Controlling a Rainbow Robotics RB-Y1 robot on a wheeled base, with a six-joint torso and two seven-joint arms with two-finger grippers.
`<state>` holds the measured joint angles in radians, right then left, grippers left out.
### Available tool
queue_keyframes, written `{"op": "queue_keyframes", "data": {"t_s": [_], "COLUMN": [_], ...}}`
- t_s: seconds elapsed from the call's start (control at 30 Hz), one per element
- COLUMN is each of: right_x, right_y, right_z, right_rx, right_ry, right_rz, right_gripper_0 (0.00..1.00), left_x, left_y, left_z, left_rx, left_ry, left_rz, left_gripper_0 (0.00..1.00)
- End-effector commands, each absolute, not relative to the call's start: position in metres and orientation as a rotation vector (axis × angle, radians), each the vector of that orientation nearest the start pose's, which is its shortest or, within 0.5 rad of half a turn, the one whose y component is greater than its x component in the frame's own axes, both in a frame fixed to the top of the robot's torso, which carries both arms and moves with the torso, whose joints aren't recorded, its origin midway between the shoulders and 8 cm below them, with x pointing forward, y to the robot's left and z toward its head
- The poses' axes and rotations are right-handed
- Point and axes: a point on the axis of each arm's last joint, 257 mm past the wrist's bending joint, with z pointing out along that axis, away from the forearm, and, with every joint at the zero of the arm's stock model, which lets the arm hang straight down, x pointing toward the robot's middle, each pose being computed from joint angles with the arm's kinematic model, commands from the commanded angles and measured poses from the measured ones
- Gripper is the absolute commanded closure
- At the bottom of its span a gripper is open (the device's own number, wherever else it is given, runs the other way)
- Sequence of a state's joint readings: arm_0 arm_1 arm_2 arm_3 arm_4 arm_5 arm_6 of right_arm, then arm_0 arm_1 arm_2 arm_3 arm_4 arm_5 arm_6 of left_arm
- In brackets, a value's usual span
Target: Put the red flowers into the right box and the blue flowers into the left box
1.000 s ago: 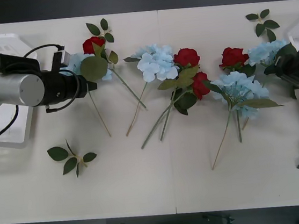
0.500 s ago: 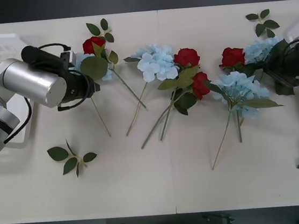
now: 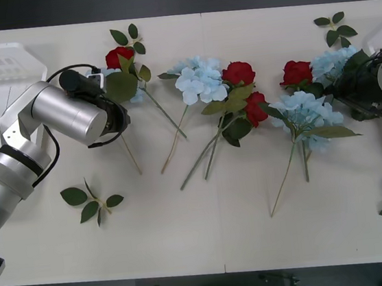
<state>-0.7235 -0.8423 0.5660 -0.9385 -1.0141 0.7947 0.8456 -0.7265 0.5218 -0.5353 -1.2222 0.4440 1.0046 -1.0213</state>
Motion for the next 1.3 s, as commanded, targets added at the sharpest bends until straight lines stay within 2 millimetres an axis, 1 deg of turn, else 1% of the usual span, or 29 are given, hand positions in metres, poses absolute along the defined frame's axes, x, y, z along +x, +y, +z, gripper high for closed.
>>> {"op": "queue_keyframes", "data": {"t_s": [0.03, 0.07, 0.1, 0.13, 0.17, 0.3, 0.33, 0.37, 0.4, 0.47, 0.57, 0.6, 0.63, 0.67, 0.73, 0.77, 0.8, 0.83, 0.9, 0.93, 1.0, 1.03, 1.07, 1.1, 1.13, 1.2, 1.23, 1.27, 1.3], "right_x": [0.608, 0.608, 0.608, 0.608, 0.607, 0.607, 0.607, 0.608, 0.607, 0.608, 0.608, 0.608, 0.608, 0.608, 0.608, 0.608, 0.609, 0.609, 0.610, 0.610, 0.610, 0.610, 0.611, 0.611, 0.611, 0.612, 0.613, 0.614, 0.614], "right_y": [-0.386, -0.386, -0.386, -0.385, -0.385, -0.389, -0.389, -0.388, -0.388, -0.387, -0.385, -0.384, -0.384, -0.383, -0.382, -0.382, -0.380, -0.380, -0.379, -0.379, -0.377, -0.377, -0.375, -0.373, -0.373, -0.371, -0.371, -0.369, -0.367], "right_z": [-0.281, -0.282, -0.284, -0.285, -0.287, -0.294, -0.297, -0.297, -0.298, -0.298, -0.297, -0.297, -0.297, -0.298, -0.297, -0.297, -0.297, -0.296, -0.296, -0.296, -0.296, -0.296, -0.295, -0.295, -0.295, -0.293, -0.291, -0.287, -0.285], "right_rx": [0.692, 0.682, 0.667, 0.653, 0.643, 0.543, 0.509, 0.506, 0.505, 0.511, 0.515, 0.517, 0.518, 0.519, 0.524, 0.525, 0.527, 0.527, 0.531, 0.532, 0.535, 0.537, 0.536, 0.535, 0.537, 0.540, 0.543, 0.558, 0.568], "right_ry": [2.380, 2.384, 2.389, 2.393, 2.396, 2.410, 2.414, 2.414, 2.415, 2.414, 2.412, 2.413, 2.413, 2.414, 2.412, 2.413, 2.411, 2.408, 2.407, 2.406, 2.404, 2.404, 2.402, 2.401, 2.403, 2.397, 2.396, 2.390, 2.388], "right_rz": [0.247, 0.238, 0.227, 0.217, 0.208, 0.097, 0.064, 0.060, 0.061, 0.067, 0.077, 0.080, 0.082, 0.087, 0.095, 0.097, 0.105, 0.107, 0.117, 0.119, 0.127, 0.131, 0.137, 0.143, 0.145, 0.159, 0.163, 0.191, 0.211], "right_gripper_0": [0.01, 0.01, 0.01, 0.01, 0.01, 0.01, 0.06, 0.14, 0.39, 1.00, 1.00, 1.00, 1.00, 1.00, 1.00, 1.00, 1.00, 1.00, 1.00, 1.00, 1.00, 1.00, 1.00, 1.00, 1.00, 1.00, 1.00, 1.00, 1.00], "left_x": [0.619, 0.619, 0.619, 0.619, 0.619, 0.619, 0.620, 0.620, 0.622, 0.625, 0.632, 0.636, 0.638, 0.641, 0.649, 0.650, 0.651, 0.651, 0.649, 0.647, 0.640, 0.637, 0.630, 0.626, 0.623, 0.613, 0.610, 0.601, 0.596], "left_y": [0.208, 0.209, 0.210, 0.210, 0.210, 0.209, 0.208, 0.207, 0.206, 0.206, 0.202, 0.201, 0.202, 0.205, 0.215, 0.218, 0.228, 0.235, 0.261, 0.272, 0.303, 0.312, 0.337, 0.353, 0.363, 0.405, 0.416, 0.439, 0.453], "left_z": [-0.273, -0.274, -0.274, -0.275, -0.275, -0.276, -0.274, -0.274, -0.271, -0.262, -0.237, -0.219, -0.211, -0.196, -0.151, -0.140, -0.114, -0.104, -0.066, -0.054, -0.027, -0.021, -0.011, -0.004, -0.002, 0.003, 0.004, 0.002, 0.000], "left_rx": [0.065, 0.067, 0.069, 0.068, 0.070, 0.073, 0.072, 0.070, 0.066, 0.061, 0.064, 0.073, 0.079, 0.107, 0.175, 0.185, 0.201, 0.199, 0.195, 0.188, 0.184, 0.184, 0.185, 0.183, 0.181, 0.161, 0.154, 0.138, 0.126], "left_ry": [2.392, 2.395, 2.396, 2.397, 2.397, 2.398, 2.393, 2.391, 2.382, 2.364, 2.315, 2.280, 2.264, 2.232, 2.142, 2.123, 2.083, 2.071, 2.022, 2.010, 1.981, 1.973, 1.961, 1.953, 1.950, 1.944, 1.942, 1.947, 1.949], "left_rz": [0.002, 0.006, 0.009, 0.010, 0.010, 0.007, -0.001, -0.005, -0.014, -0.026, -0.057, -0.068, -0.067, -0.051, -0.016, -0.012, 0.007, 0.015, 0.062, 0.082, 0.150, 0.169, 0.223, 0.261, 0.284, 0.363, 0.378, 0.400, 0.419], "left_gripper_0": [0.37, 0.56, 0.71, 0.93, 0.99, 1.00, 1.00, 1.00, 1.00, 1.00, 1.00, 1.00, 1.00, 1.00, 1.00, 1.00, 1.00, 1.00, 1.00, 1.00, 1.00, 1.00, 1.00, 1.00, 1.00, 1.00, 1.00, 1.00, 1.00]}}
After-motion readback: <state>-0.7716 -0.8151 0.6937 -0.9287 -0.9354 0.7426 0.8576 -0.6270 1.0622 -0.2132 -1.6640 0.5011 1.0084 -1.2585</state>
